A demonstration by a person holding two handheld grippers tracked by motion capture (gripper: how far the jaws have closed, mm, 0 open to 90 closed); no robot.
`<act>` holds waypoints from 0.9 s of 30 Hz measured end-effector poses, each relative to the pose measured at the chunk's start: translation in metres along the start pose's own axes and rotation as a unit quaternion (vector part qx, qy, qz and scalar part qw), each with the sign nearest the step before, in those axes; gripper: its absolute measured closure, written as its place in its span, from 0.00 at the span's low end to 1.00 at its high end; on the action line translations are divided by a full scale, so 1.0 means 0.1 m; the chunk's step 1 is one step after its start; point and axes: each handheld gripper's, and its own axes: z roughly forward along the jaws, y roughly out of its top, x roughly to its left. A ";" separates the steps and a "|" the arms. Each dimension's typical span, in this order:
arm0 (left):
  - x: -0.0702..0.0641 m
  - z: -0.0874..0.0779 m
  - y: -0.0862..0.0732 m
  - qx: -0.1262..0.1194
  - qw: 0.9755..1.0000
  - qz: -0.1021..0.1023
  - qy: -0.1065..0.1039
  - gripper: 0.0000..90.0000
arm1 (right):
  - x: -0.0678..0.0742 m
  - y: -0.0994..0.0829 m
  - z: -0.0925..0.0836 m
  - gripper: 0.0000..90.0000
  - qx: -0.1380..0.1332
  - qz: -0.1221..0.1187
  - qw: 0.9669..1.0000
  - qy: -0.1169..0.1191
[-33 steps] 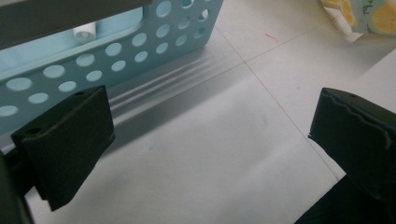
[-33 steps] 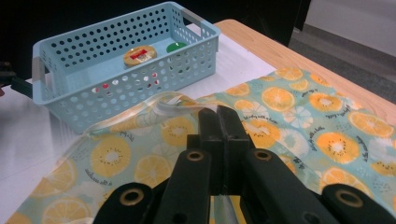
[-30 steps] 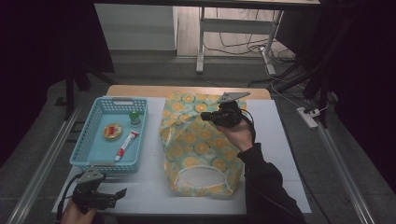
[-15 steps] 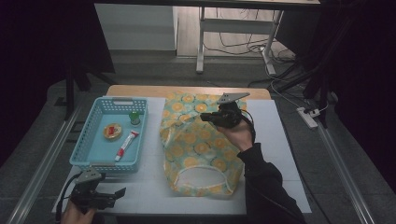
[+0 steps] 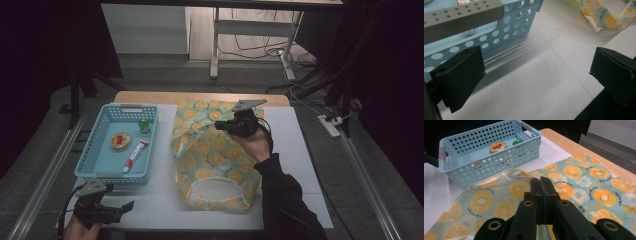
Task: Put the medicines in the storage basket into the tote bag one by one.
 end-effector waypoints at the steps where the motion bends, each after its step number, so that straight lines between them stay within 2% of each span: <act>1: 0.00 0.00 0.00 -0.002 1.000 0.001 -0.005 0.00 | 0.00 0.00 0.00 1.00 0.000 -0.001 1.000 0.000; 5: 0.01 -0.03 0.02 -0.007 1.000 0.003 -0.013 0.00 | -0.01 -0.02 0.01 1.00 0.004 0.000 1.000 0.000; 9: 0.01 -0.09 0.03 -0.017 1.000 -0.006 -0.008 0.00 | -0.02 -0.02 0.03 1.00 0.006 -0.001 1.000 0.000; 14: 0.00 -0.15 0.07 -0.021 1.000 -0.005 -0.002 0.00 | -0.02 -0.02 0.01 1.00 0.003 -0.002 1.000 0.001; 16: -0.01 -0.15 0.10 -0.019 1.000 -0.001 -0.001 0.00 | -0.02 -0.01 0.01 1.00 0.003 -0.002 1.000 0.001; 20: -0.01 -0.14 0.13 -0.015 1.000 0.009 -0.014 0.00 | -0.03 -0.02 0.01 1.00 0.004 -0.001 1.000 0.002; 24: -0.01 -0.15 0.17 -0.016 1.000 0.022 -0.010 0.00 | -0.03 -0.02 0.01 1.00 0.004 0.000 1.000 0.002; 27: -0.01 -0.16 0.20 -0.016 1.000 0.024 -0.009 0.00 | -0.04 -0.02 0.01 1.00 0.003 0.001 1.000 0.002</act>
